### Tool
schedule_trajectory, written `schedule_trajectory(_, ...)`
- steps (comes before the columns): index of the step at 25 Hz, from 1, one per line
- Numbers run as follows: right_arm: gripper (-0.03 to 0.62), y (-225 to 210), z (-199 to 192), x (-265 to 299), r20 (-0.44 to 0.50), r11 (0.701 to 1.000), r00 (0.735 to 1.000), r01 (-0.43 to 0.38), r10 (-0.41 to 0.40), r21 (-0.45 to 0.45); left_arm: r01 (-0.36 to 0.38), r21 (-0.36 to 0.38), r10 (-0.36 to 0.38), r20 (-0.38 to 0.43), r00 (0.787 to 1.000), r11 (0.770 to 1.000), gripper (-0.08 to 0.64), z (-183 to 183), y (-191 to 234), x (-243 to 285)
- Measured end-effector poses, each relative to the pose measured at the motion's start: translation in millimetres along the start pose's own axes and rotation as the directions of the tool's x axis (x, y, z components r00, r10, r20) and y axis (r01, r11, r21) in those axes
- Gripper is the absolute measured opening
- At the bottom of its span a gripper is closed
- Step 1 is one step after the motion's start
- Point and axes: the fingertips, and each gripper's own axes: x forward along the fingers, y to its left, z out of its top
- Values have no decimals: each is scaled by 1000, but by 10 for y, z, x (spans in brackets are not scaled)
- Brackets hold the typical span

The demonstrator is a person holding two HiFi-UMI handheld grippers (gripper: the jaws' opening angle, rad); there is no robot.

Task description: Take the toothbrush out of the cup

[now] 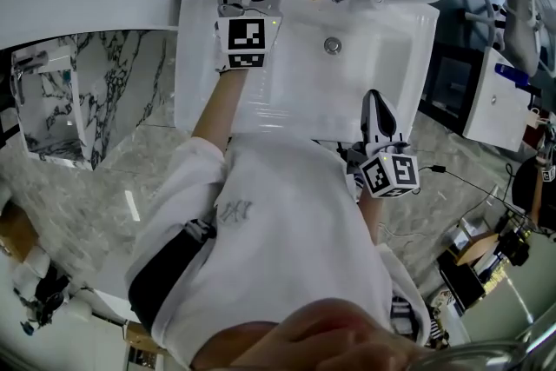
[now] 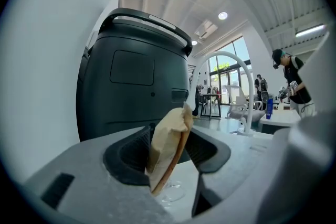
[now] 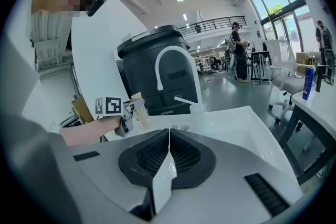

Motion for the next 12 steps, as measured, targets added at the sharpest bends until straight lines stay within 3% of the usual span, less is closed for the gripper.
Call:
schedule_trajectory(8,15,27,-14,18,-4,1000,1000,-3,3,-4,0,143,0,1,1000,990,100,20,8,-35)
schedule_trajectory(12,15,27,-21,25,-6,1000,1000,-3,3,-4,7,160,-5,-12,1000,987,78,-25,-11,-41)
